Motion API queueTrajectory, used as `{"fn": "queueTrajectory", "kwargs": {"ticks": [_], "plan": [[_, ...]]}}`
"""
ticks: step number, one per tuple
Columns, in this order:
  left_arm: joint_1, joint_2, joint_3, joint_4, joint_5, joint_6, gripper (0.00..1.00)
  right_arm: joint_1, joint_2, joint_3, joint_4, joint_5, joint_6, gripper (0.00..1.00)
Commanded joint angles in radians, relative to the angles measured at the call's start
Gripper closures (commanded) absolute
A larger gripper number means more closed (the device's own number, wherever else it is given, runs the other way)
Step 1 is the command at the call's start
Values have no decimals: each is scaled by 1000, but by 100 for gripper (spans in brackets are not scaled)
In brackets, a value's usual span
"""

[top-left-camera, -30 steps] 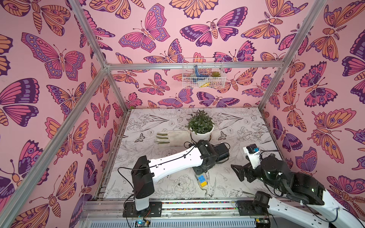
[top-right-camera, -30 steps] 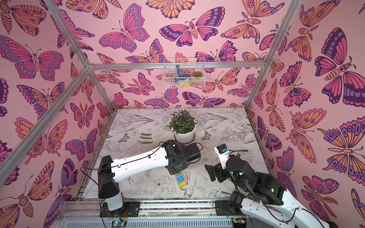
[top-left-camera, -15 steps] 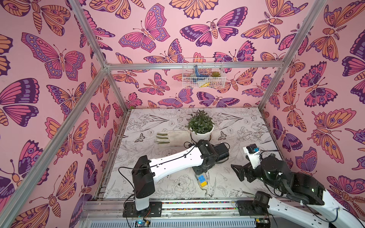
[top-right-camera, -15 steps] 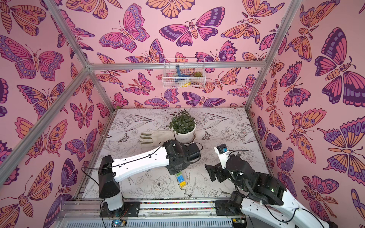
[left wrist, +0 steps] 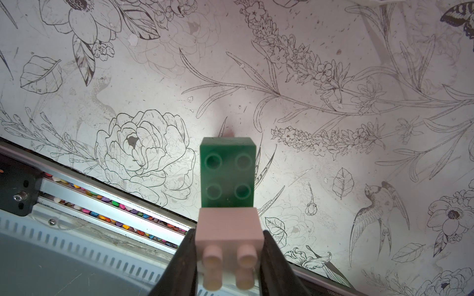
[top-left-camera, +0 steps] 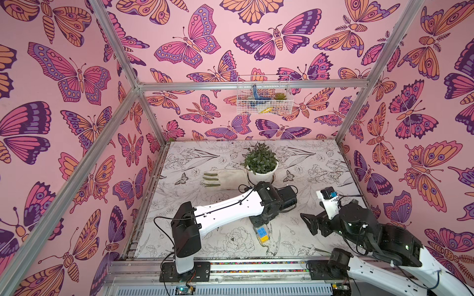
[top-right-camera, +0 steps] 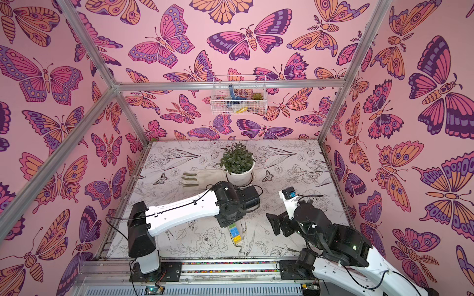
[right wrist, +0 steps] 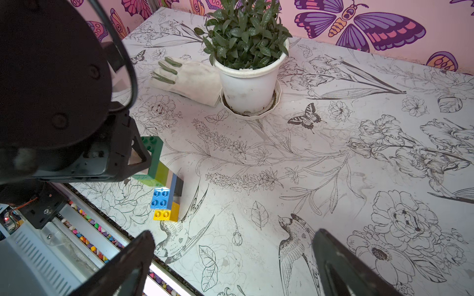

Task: Assemble a giraffe with lego
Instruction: Assemble the lego brick with the lego brick.

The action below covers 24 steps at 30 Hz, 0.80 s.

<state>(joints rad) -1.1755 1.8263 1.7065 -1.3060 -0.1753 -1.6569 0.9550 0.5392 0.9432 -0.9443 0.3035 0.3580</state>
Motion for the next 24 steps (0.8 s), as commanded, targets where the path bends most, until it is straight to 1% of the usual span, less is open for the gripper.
{"fn": "queueTrajectory", "kwargs": {"ticks": [1,11,19,24], "plan": [[10,26,-24,-28,32,25,72,-9,-16,-7,15,25,-13,1],[26,39,-62,4,92,45,73,-8,-24,-6,20,23,-33,1],[31,24,-171,54,141,33,73,-9,-20,-7,24,13,-40,1],[37,24,-212,95,163,37,73,-9,-15,-7,25,9,-43,1]]}}
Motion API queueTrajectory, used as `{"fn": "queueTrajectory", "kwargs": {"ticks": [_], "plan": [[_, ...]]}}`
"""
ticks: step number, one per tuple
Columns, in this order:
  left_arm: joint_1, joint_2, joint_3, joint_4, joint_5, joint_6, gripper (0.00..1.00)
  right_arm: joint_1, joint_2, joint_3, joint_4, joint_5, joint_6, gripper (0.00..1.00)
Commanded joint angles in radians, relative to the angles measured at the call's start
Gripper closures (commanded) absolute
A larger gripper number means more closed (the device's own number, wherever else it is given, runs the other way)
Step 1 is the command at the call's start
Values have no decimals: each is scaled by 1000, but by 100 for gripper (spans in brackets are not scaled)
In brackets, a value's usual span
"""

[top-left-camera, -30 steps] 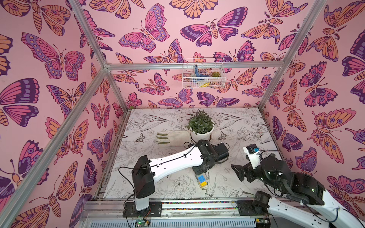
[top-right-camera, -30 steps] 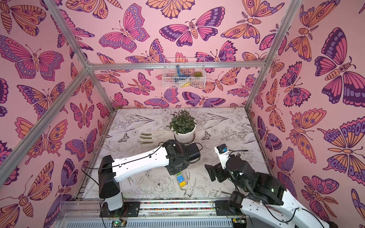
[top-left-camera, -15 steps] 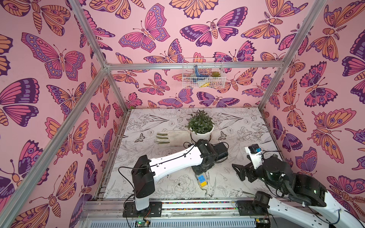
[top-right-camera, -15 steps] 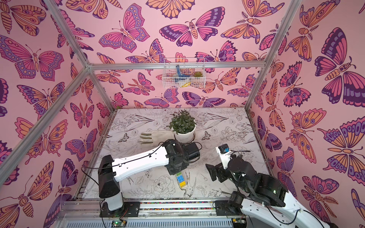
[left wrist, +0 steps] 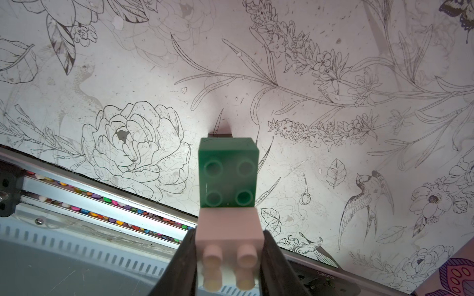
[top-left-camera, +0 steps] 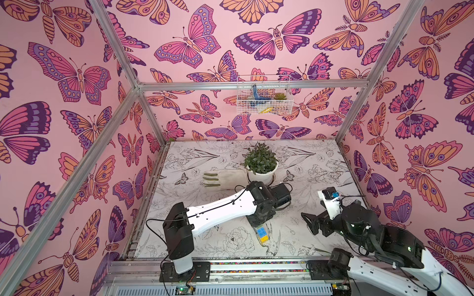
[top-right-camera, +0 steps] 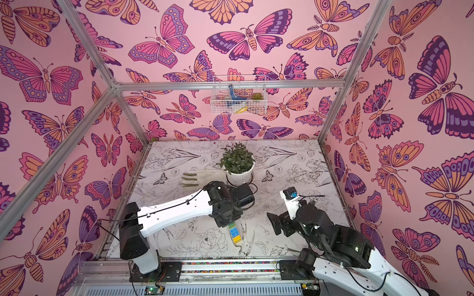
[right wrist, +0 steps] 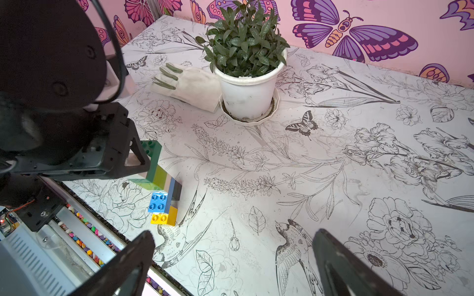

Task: Assemble a giraffe with lego
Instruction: Assemble the lego brick with the lego brick.

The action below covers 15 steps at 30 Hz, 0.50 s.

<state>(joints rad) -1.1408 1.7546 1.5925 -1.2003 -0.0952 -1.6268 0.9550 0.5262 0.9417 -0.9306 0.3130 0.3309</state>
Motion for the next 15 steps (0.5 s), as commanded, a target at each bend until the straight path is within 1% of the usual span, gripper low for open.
{"fn": "queueTrajectory", "kwargs": {"ticks": [1,6,8,11,15], "plan": [[2,101,-104,-1,89,9,73,-8,0,-6,10,0,-18,1],[3,112,-93,21,90,24,71,-9,4,-5,11,-2,-17,1],[2,107,-63,20,63,40,69,-9,6,-3,10,-1,-18,1],[6,89,-29,9,30,46,68,-9,17,6,9,3,-27,1],[6,93,13,-51,0,63,67,-9,23,15,1,11,-31,1]]}}
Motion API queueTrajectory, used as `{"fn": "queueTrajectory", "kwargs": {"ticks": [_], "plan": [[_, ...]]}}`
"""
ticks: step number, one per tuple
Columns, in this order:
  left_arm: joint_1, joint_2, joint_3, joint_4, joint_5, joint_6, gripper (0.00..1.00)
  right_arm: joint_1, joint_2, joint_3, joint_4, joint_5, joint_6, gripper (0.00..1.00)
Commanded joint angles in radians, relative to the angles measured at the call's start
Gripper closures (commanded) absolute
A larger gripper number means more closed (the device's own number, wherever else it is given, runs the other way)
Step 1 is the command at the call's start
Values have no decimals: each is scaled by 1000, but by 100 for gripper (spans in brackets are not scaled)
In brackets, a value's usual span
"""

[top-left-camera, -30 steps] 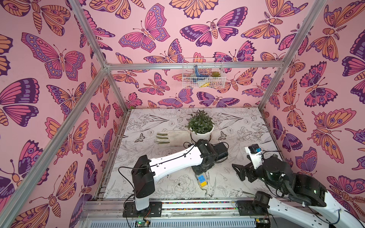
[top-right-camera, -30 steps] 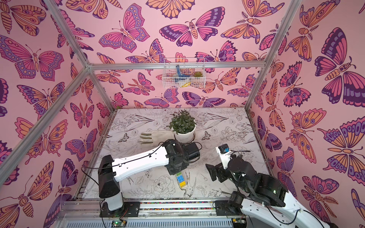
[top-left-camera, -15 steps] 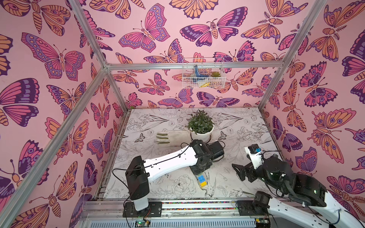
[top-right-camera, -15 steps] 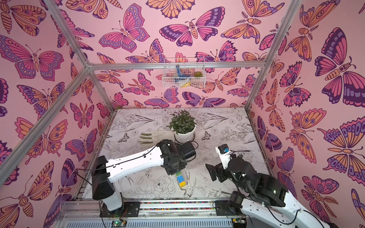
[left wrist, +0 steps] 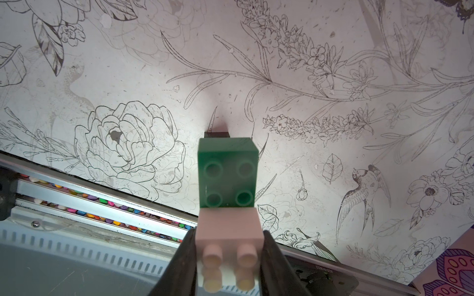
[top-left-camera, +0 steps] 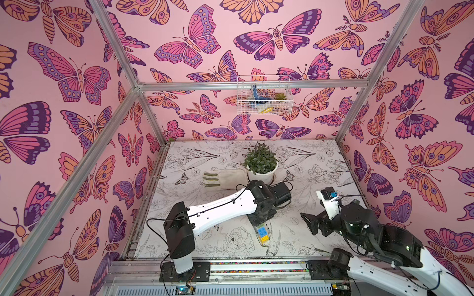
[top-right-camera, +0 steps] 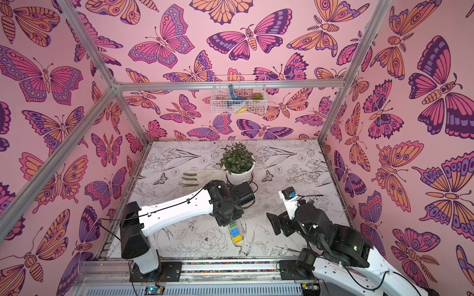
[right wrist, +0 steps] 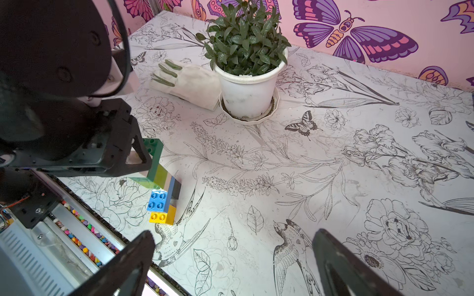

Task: Assemble a giraffe with lego
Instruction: Assemble the lego brick with the lego brick.

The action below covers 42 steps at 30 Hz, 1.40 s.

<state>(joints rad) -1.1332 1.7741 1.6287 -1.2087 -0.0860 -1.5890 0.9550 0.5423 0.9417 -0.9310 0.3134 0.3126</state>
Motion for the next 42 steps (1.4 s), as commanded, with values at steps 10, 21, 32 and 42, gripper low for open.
{"fn": "queueTrajectory", "kwargs": {"ticks": [10,21,32,42], "plan": [[-7,125,-86,-50,37,40,69,-8,-31,20,-15,68,12,1],[-25,167,-95,-104,-5,49,68,-9,-3,22,-12,49,2,1],[-30,125,3,-114,-89,44,60,-7,53,54,-26,45,-28,1],[-34,64,55,-113,-140,55,37,-9,52,48,-29,60,-2,1]]}}
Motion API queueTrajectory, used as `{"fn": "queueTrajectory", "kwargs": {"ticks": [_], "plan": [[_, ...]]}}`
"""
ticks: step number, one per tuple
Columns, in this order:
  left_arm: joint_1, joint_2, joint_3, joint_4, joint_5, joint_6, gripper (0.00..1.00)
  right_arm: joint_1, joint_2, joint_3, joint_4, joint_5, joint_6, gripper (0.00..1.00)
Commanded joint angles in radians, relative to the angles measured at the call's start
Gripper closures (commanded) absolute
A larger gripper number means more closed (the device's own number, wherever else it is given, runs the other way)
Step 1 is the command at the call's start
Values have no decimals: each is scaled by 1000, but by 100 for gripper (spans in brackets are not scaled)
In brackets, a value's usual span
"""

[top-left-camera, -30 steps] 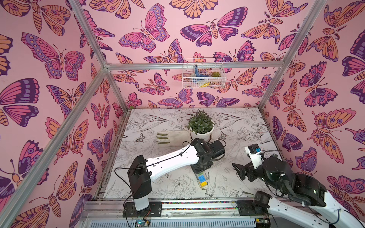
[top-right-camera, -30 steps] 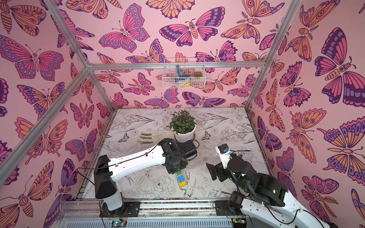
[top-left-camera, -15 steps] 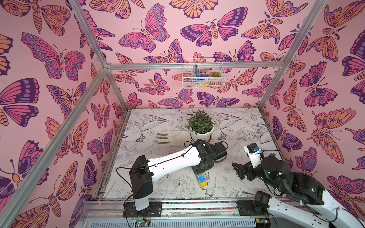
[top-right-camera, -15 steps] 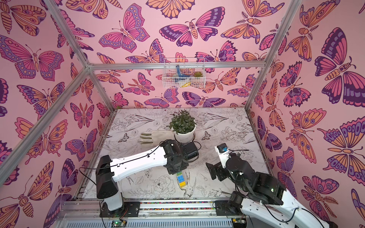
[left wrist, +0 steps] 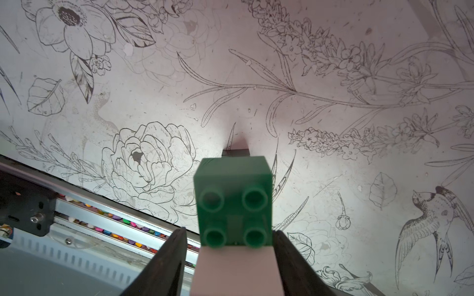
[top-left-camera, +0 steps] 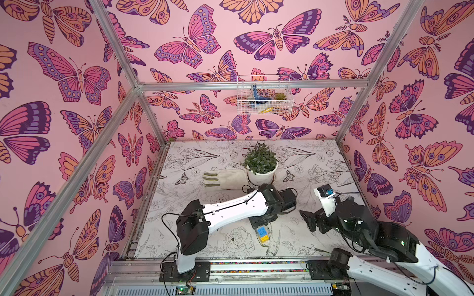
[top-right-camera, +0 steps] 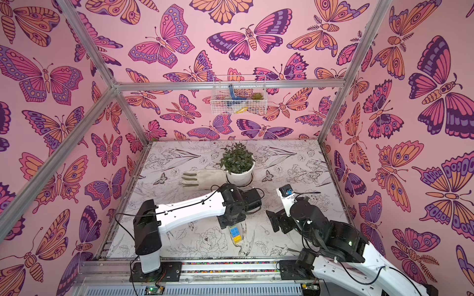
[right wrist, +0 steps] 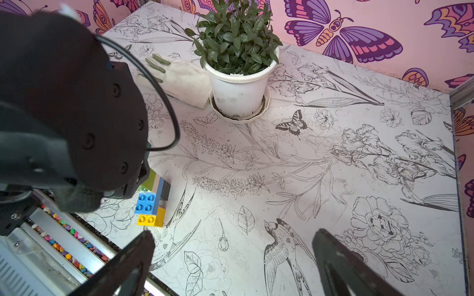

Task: Assemble a giraffe with lego
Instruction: Assemble the lego brick with the lego brick, then adjust the lego brick at the center of the board.

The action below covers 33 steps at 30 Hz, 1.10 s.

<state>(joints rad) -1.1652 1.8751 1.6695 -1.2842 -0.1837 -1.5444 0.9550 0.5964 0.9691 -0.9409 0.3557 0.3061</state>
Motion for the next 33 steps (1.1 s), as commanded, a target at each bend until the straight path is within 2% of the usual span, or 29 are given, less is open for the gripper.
{"fn": "queueTrajectory", "kwargs": {"ticks": [1,5,8,11,14,16,19,21,25,28,31,33], "plan": [[-5,-47,18,-37,-50,19,33,-8,-2,20,-19,19,5,1],[-18,-85,35,-38,-73,53,21,-9,10,24,-19,21,-3,1],[-45,-146,12,-37,-102,102,18,-9,19,37,-28,19,-11,1],[-105,-259,-88,-31,-207,185,16,-8,43,50,-35,-10,-12,1],[-210,-397,-294,36,-351,275,13,-8,82,59,-47,-45,-3,1],[-262,-493,-450,175,-377,361,11,-9,103,56,-44,-70,17,1],[-310,-559,-593,336,-405,442,5,-9,136,33,-54,-103,84,1],[-350,-548,-639,407,-489,471,2,-8,146,7,-50,-149,147,1],[-360,-490,-737,639,-584,575,0,-9,126,-53,-17,-194,257,1],[-349,-496,-891,970,-566,726,0,-9,113,-91,-14,-222,328,1],[-329,-532,-999,1095,-550,756,0,-8,103,-106,-48,-231,369,0],[-316,-578,-1081,1211,-510,825,0,-7,99,-109,-89,-221,388,0]]}}
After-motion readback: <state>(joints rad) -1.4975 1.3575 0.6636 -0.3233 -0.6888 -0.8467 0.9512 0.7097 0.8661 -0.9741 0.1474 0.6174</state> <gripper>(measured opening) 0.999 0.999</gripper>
